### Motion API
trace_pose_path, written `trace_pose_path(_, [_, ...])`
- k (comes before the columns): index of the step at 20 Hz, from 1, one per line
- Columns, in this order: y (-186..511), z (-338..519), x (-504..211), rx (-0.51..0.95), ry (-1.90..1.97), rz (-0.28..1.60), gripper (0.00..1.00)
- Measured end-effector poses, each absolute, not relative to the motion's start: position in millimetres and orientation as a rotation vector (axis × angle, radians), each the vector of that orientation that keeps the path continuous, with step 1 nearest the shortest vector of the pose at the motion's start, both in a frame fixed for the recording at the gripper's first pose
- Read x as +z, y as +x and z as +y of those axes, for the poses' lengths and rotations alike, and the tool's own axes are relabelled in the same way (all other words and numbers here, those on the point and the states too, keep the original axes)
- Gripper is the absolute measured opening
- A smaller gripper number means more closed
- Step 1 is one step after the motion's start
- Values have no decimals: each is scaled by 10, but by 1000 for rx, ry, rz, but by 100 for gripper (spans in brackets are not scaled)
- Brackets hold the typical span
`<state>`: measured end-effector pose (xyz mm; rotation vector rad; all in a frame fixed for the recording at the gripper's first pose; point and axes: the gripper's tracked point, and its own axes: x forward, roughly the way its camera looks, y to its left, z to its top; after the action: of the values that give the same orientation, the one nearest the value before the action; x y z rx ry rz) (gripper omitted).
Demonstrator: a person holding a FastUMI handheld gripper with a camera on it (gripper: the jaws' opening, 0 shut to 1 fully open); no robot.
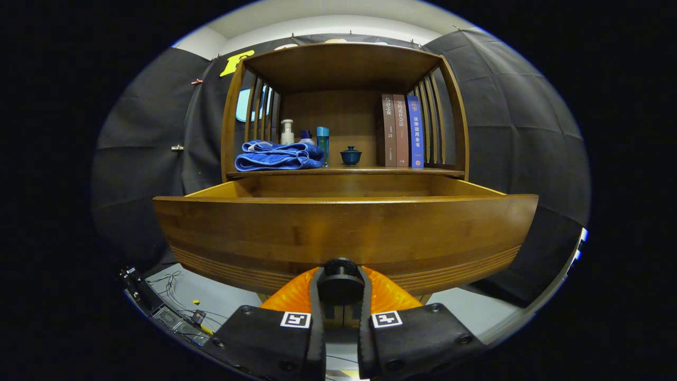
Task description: Pull open the drawer, take out the items inside it, and place them on the countertop above the cabinet.
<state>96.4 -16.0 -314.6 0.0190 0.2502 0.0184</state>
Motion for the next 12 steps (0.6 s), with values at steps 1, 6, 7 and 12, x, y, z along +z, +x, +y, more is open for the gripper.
trace_pose_path(1, [944,-159,-3142,19,21,249,27])
trace_pose_path(6, [896,-148,-3146,27,33,255,37])
trace_pose_path(7, [860,-142,-3138,33,43,254,41])
trace_pose_path(12, [666,-231,-2738,26,13,178,97])
